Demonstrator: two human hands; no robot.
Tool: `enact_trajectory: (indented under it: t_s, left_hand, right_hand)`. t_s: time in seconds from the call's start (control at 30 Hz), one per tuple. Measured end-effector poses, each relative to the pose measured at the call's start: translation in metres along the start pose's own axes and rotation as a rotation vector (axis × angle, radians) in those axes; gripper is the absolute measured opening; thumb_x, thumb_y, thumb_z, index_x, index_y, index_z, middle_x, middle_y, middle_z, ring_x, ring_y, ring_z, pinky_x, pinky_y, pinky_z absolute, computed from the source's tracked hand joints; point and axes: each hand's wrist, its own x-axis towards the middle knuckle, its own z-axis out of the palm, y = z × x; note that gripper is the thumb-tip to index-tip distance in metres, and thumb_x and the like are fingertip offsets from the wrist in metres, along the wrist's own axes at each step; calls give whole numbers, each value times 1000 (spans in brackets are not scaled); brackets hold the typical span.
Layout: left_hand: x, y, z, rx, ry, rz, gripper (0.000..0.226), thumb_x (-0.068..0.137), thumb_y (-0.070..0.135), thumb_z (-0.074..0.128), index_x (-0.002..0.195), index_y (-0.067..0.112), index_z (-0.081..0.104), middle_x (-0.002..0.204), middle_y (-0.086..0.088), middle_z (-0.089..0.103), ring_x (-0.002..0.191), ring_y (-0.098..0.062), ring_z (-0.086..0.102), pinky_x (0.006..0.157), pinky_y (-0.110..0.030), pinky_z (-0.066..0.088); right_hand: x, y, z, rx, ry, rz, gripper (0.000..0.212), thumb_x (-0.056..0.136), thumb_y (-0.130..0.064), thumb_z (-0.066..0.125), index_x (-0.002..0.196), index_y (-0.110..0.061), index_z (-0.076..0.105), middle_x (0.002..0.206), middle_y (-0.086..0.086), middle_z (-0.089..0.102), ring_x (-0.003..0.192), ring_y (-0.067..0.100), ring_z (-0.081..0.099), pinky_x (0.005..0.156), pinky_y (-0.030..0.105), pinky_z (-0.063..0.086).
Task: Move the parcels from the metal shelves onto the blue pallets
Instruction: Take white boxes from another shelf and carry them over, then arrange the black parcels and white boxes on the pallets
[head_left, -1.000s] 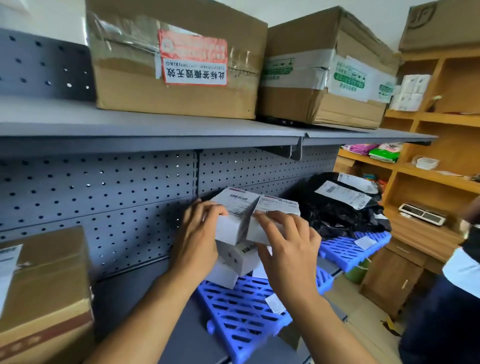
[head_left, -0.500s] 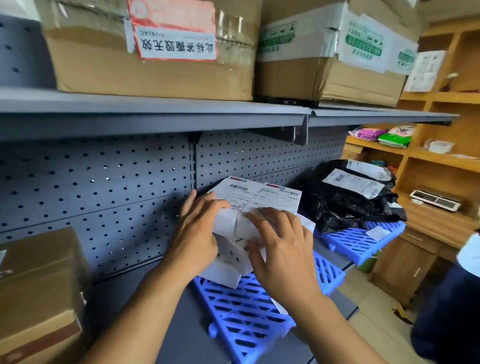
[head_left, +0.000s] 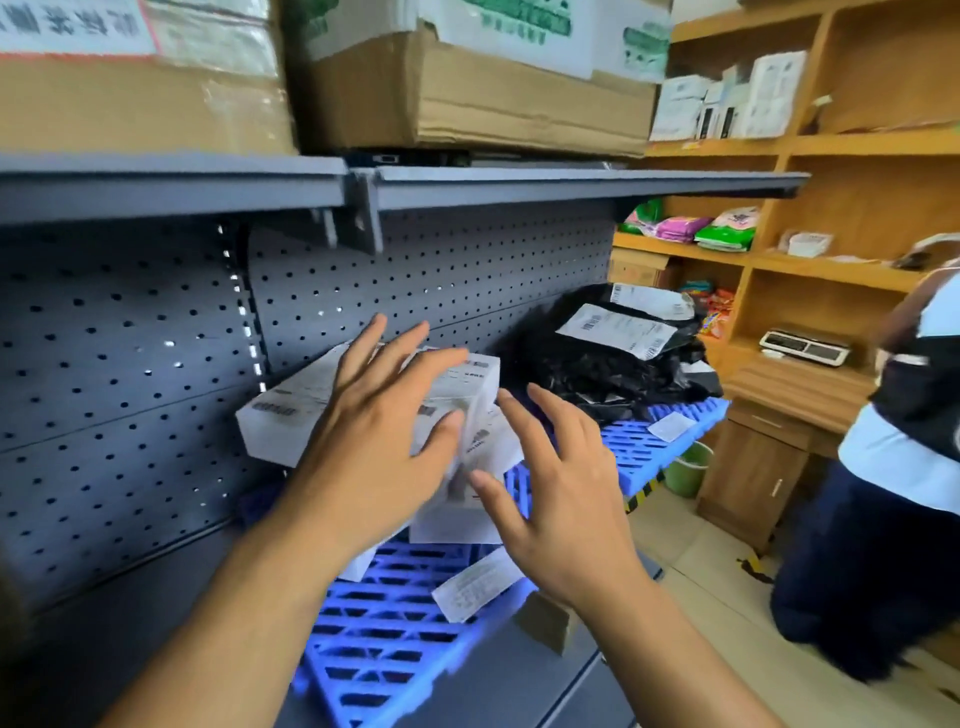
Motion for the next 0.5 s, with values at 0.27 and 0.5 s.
enact_trajectory:
  t_s: [0.27,0.5]
  left_hand:
    - [25,77,62,-45,-13,-2,56,88,53,46,140,32,53,153,7,44,154,-15,16,120,-20,16]
    - [47,141,127,-55,-69,-41,56,89,53,49,143,36,49,156,14,40,153,-5,12,111,-2,2]
  right_hand:
    - [-3,95,-48,-8,-23,33,76,95,-74,40,157,-30,37,162,2,34,149,26,34,111,51,40]
    - [-7,178,-92,-45,-20,53,76,94,-74,44,157,-32,34,162,1,34,149,25,34,110,50,41]
